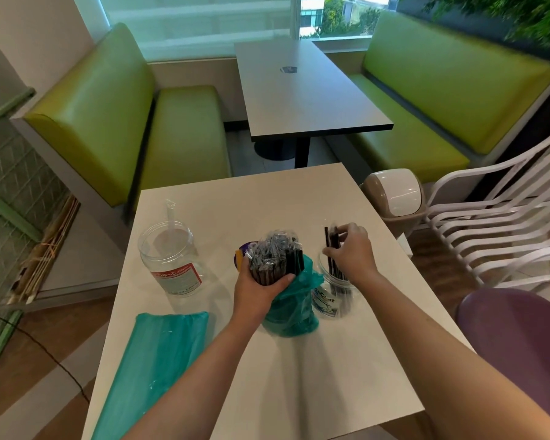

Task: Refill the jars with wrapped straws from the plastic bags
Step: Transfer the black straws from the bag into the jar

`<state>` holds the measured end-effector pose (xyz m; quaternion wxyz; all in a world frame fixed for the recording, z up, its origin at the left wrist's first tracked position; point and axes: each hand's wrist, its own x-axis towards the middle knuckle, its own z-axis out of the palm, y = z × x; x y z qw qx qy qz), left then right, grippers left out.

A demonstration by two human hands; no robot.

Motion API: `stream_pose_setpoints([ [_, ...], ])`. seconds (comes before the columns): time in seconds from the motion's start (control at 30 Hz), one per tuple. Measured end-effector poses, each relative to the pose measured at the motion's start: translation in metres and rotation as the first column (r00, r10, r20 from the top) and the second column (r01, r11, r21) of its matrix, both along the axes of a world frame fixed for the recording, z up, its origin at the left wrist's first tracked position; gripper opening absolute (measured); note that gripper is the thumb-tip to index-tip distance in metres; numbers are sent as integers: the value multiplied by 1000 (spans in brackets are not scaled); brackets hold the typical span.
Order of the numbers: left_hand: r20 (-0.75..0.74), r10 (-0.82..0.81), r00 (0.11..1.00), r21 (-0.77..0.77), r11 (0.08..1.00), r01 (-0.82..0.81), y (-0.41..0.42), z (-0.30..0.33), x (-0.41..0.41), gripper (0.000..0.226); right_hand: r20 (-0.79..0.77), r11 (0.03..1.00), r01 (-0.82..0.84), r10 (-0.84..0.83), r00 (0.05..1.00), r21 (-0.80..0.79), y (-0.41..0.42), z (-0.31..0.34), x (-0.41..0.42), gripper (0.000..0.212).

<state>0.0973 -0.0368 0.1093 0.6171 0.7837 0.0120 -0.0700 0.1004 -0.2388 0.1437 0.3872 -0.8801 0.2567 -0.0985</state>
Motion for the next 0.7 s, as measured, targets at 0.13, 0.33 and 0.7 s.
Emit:
stream_pose_setpoints([
  [0.13,-22,-23,999,-5,1000,23,3,0,0,89,36,1000,-21,22,999,-15,3,0,-13,57],
  [0.33,-48,-81,996,-18,997,80,10,-2,2,89,317,996,-80,64,946,38,38,7,-45,45],
  [0.7,-87,-172,981,-67,984,166,15,-4,-2,98,174,916,-341,308,935,212,46,-7,-51,48],
])
